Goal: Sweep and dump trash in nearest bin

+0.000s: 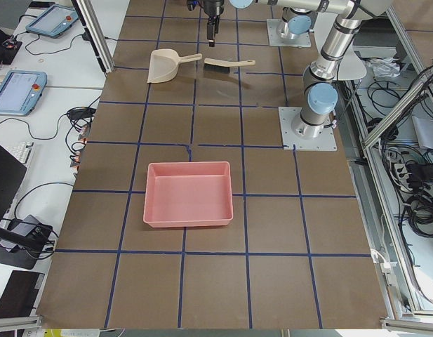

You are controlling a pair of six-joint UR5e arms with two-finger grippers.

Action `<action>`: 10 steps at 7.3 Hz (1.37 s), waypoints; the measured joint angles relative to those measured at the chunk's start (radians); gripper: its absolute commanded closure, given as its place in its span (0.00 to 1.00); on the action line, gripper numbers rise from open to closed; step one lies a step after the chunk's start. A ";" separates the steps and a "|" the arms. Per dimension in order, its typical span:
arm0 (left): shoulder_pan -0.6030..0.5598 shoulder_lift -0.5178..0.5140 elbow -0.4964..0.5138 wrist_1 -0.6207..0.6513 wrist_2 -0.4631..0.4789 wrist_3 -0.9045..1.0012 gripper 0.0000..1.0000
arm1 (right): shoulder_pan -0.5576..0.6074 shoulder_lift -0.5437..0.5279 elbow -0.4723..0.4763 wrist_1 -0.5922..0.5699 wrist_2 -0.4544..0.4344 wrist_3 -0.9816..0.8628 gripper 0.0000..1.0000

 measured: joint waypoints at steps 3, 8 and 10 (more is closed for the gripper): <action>0.000 -0.001 0.000 0.000 0.001 0.000 0.00 | 0.000 0.000 0.002 -0.004 0.001 0.000 0.00; 0.001 0.000 0.000 0.000 0.002 0.000 0.00 | 0.000 -0.015 0.004 -0.004 -0.001 0.003 0.00; 0.002 0.001 0.000 0.000 0.003 0.000 0.00 | 0.000 -0.011 0.003 -0.005 0.001 0.003 0.00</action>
